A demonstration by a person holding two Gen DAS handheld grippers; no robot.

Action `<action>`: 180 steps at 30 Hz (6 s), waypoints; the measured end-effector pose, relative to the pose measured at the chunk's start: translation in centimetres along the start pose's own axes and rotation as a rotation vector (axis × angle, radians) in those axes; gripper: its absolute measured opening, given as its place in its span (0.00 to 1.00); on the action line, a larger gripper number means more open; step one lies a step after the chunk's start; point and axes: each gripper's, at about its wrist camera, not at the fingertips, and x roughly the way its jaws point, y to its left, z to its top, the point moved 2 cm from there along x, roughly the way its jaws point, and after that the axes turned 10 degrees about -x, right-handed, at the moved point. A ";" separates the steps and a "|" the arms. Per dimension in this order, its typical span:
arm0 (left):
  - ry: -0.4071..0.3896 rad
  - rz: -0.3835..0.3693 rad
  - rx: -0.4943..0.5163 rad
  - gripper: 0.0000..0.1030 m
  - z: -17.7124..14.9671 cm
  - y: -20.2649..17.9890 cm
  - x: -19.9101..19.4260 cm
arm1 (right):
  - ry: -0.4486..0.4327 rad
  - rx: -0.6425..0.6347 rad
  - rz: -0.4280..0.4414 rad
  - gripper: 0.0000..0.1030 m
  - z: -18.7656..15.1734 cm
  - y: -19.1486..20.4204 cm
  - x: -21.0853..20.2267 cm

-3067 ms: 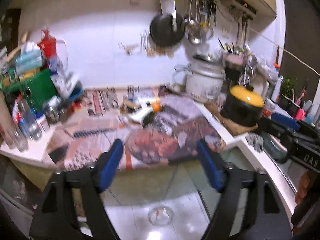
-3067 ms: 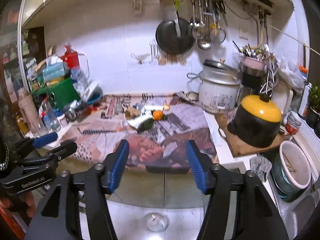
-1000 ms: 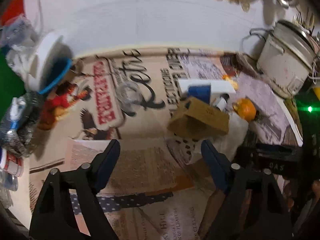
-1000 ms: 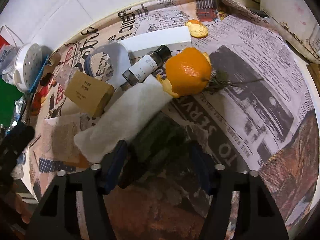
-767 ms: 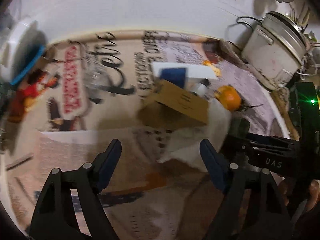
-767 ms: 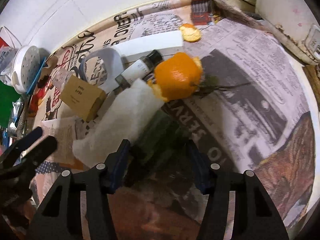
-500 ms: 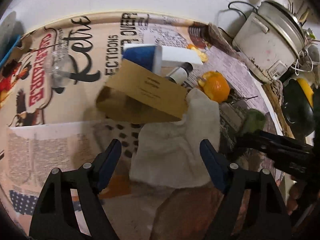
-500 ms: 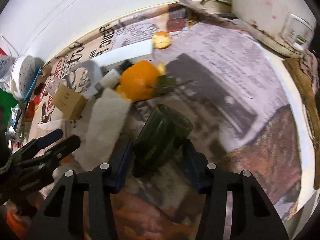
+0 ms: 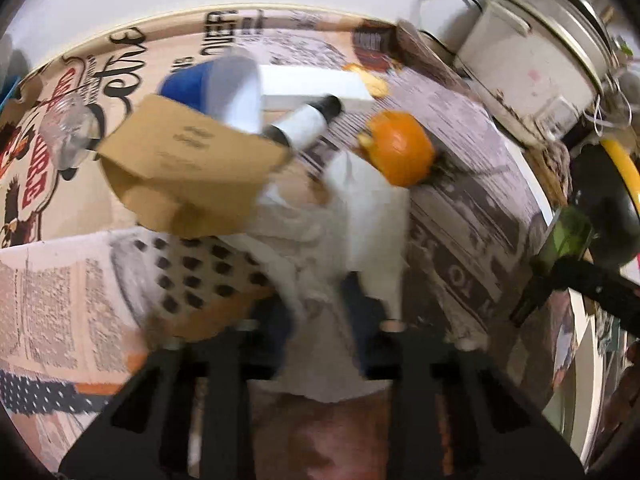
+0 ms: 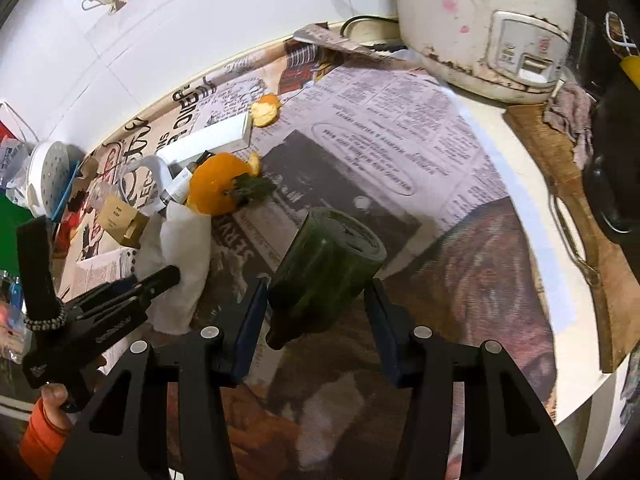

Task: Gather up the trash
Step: 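Grasp the green glass bottle with the right tool while the left tool grasps the white tissue, then lift the green bottle and tissue off the counter and lower them toward the bin, then open the left tool to drop the tissue into the bin while the right tool holds the bottle, then raise both tools back up facing the counter, then reach the right tool to the orange peel while the left tool reaches the brown card box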

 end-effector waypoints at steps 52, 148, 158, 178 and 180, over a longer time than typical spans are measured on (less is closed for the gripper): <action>-0.429 0.040 -0.035 0.05 -31.0 -4.5 -32.3 | -0.334 -0.201 0.126 0.46 -22.1 8.9 -23.0; -0.388 0.044 -0.081 0.44 -31.2 -3.5 -28.0 | -0.258 -0.266 0.049 0.49 -24.0 6.7 -20.9; -0.585 0.038 -0.015 0.56 -29.5 -4.0 -38.5 | -0.439 -0.277 -0.036 0.62 -22.5 9.5 -28.9; -0.667 0.160 -0.079 0.92 -15.7 -7.2 -33.9 | -0.552 -0.270 -0.002 0.83 -9.7 3.9 -27.0; -0.652 0.172 -0.103 0.92 -13.6 -7.5 -32.4 | -0.539 -0.297 -0.001 0.83 -7.6 2.9 -26.1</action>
